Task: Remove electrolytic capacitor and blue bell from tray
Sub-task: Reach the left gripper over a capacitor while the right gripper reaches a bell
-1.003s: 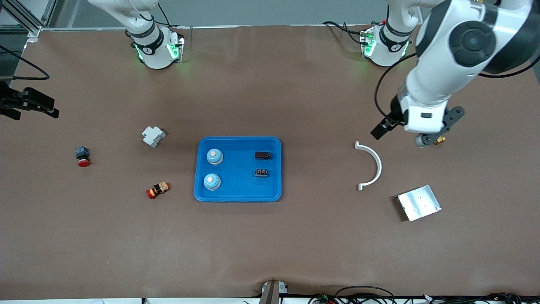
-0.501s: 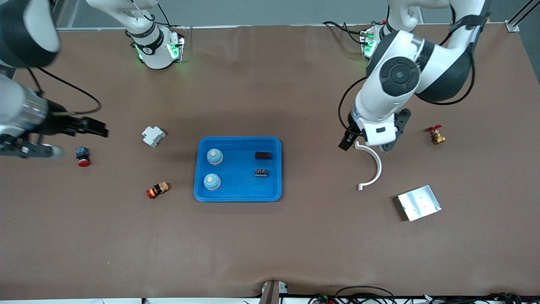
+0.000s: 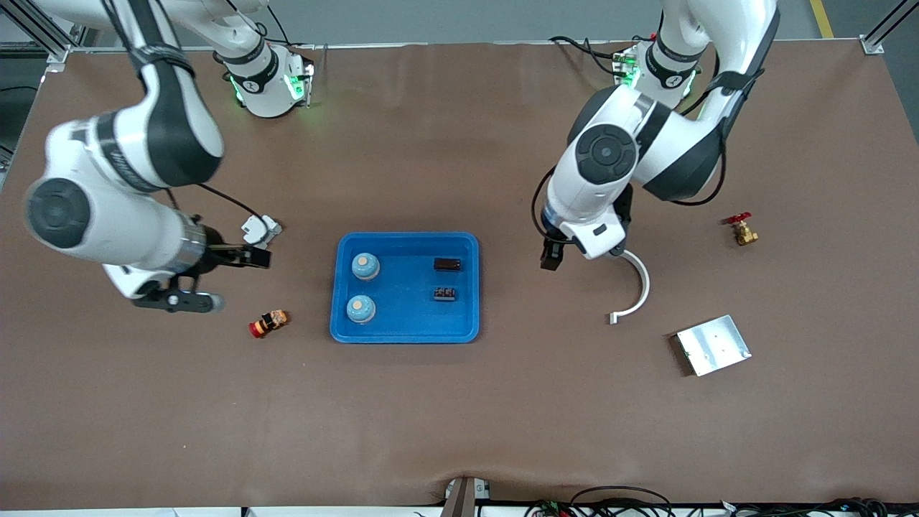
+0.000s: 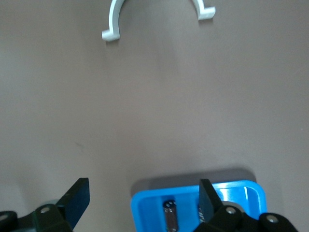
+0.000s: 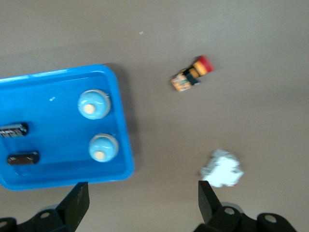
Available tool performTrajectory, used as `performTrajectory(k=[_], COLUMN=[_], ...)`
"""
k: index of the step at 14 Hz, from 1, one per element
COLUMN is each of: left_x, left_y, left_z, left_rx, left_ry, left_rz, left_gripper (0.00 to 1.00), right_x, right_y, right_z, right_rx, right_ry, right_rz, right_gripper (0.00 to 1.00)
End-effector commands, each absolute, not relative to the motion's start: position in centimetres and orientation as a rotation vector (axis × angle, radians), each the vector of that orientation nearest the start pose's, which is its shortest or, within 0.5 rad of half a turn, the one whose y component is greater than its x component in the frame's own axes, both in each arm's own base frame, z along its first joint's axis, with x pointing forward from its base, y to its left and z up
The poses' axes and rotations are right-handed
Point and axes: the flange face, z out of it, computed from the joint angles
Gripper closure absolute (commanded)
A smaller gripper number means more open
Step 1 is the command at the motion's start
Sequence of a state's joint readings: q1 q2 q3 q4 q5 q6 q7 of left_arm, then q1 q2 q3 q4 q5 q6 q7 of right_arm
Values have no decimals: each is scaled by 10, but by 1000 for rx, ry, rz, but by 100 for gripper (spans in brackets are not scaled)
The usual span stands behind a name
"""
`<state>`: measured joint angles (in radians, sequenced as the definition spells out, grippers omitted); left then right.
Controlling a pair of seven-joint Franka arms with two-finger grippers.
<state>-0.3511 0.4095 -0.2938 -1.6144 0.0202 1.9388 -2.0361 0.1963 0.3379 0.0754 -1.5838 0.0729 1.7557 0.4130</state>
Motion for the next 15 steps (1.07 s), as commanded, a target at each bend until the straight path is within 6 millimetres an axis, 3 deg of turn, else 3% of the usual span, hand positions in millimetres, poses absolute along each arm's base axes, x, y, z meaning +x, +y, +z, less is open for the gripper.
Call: performTrajectory(k=[1,2,7,10,12,15], left_x=[554,545,551,555,556,555], left_y=[-415,-433,-446,-460,-472,-492], left_z=[371,368,367,362,356,321], left_rx=[-2318,-2331,-2312,-2333,-2345,-2345], left_ry=[-2054,-2037,-2085,-2082,-2076,-2043], left_rz=[154,125,125,138,145,105], left_gripper=[0,0,0,0,0,0], right_x=[594,585,552,545,546,546], right_y=[236,246,275,303,308,305], right_z=[391,370,299,272,252,236], right_rx=[-3086,-3084,-3048,-3001,-2967,-2967], right_ry=[458,501,712,889,984,1000], right_rz=[276,270,215,192,179,190], right_gripper=[0,0,0,0,0,0])
